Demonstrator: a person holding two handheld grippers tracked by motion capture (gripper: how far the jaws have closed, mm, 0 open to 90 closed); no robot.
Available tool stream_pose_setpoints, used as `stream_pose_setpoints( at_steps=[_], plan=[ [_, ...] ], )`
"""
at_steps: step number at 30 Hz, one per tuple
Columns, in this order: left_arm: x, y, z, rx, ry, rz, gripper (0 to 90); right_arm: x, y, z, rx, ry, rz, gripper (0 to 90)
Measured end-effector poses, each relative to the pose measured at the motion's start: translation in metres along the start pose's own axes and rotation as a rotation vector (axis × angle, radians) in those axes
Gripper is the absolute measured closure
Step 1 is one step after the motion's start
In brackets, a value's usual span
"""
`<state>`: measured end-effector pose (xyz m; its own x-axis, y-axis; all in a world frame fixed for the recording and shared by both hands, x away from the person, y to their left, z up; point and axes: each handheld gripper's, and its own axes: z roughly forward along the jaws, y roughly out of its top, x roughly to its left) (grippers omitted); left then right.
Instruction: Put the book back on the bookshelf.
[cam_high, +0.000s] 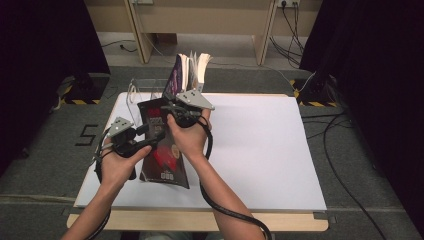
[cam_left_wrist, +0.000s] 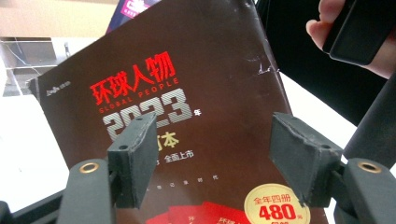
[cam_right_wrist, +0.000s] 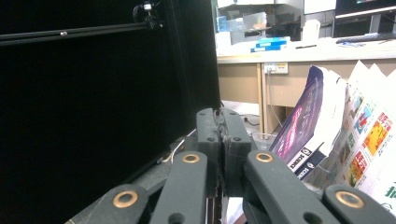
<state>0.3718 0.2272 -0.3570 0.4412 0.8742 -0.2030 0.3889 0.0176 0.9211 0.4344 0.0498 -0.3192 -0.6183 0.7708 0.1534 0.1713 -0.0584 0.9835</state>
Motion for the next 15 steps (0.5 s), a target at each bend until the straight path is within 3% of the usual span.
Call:
stream_pose_setpoints(
  at_steps=[7, 15],
  plan=[
    [-0.006, 0.002, 0.007, -0.006, -0.024, -0.01, 31.9, 0.001, -0.001, 0.0, 0.003, 0.002, 0.004, 88.4],
    [-0.011, 0.006, 0.013, -0.007, -0.015, -0.008, 29.8, 0.002, -0.001, 0.001, 0.003, 0.003, 0.002, 88.4]
  ],
)
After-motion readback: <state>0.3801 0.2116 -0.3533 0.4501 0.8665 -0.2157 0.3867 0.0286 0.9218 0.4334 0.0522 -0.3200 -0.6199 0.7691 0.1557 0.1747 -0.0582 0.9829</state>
